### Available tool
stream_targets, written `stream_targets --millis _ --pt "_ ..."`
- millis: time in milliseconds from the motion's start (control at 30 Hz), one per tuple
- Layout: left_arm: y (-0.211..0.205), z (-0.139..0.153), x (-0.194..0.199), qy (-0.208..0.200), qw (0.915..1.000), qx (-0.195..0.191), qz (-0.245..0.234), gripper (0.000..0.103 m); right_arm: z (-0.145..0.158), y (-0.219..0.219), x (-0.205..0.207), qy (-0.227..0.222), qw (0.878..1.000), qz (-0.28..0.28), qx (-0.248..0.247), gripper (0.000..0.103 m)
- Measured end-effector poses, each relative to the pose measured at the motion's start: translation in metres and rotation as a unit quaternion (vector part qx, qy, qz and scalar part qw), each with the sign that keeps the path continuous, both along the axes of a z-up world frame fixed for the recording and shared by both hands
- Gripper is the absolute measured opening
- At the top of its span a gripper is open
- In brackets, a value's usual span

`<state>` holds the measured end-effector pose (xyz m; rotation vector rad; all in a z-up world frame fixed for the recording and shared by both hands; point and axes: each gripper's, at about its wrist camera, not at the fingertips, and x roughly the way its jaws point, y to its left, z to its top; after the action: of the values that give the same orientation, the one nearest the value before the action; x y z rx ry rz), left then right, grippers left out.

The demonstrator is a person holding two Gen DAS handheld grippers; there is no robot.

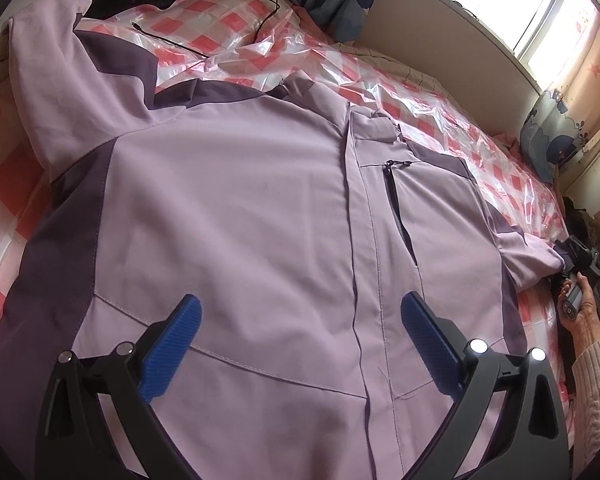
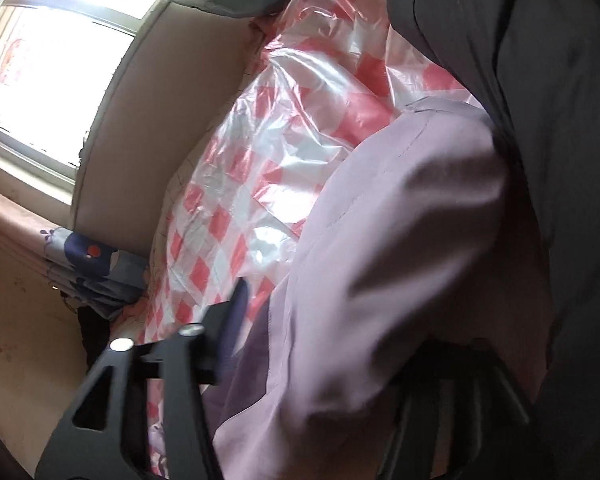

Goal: Fold large clothes
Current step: 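Carry the held sleeve across the jacket body with the right gripper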

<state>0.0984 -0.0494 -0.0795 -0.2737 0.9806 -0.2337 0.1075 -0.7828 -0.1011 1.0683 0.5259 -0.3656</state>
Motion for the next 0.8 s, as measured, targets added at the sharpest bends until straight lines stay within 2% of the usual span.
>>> stream_targets --millis 33,67,100,133,167,333,533,667,800 --pt "0.0 -0.001 0.001 0.003 1.0 0.001 -0.001 0.096 -0.001 -0.002 0.004 0.001 1.0 0.002 -0.002 0.067" --pt "0.0 -0.002 0.001 0.004 1.0 0.0 -0.001 0.096 -0.003 -0.002 0.008 -0.002 1.0 0.008 -0.001 0.059" --pt "0.0 -0.003 0.002 0.006 1.0 -0.001 -0.001 0.096 -0.002 -0.002 0.008 -0.008 1.0 0.008 -0.002 0.045" --pt "-0.001 -0.003 0.002 0.007 1.0 0.001 -0.001 0.096 0.0 -0.002 0.009 -0.01 1.0 0.009 -0.002 0.016" --pt "-0.001 -0.003 0.002 0.007 1.0 0.003 -0.001 0.096 0.004 0.0 0.007 -0.017 1.0 0.006 -0.007 0.011" --pt "-0.002 0.003 -0.002 -0.008 0.9998 0.016 0.002 0.096 0.058 0.02 -0.011 -0.086 0.995 0.012 -0.058 0.009" --pt "-0.008 0.015 -0.01 -0.042 0.9979 0.05 0.003 0.096 0.139 0.075 -0.027 -0.149 0.978 0.048 -0.14 0.009" --pt "-0.011 0.022 -0.016 -0.053 0.9965 0.066 -0.003 0.096 0.175 0.113 -0.023 -0.165 0.969 0.068 -0.173 0.009" --pt "-0.01 0.03 -0.024 -0.063 0.9955 0.07 -0.006 0.096 0.195 0.156 -0.008 -0.177 0.962 0.093 -0.183 0.009"
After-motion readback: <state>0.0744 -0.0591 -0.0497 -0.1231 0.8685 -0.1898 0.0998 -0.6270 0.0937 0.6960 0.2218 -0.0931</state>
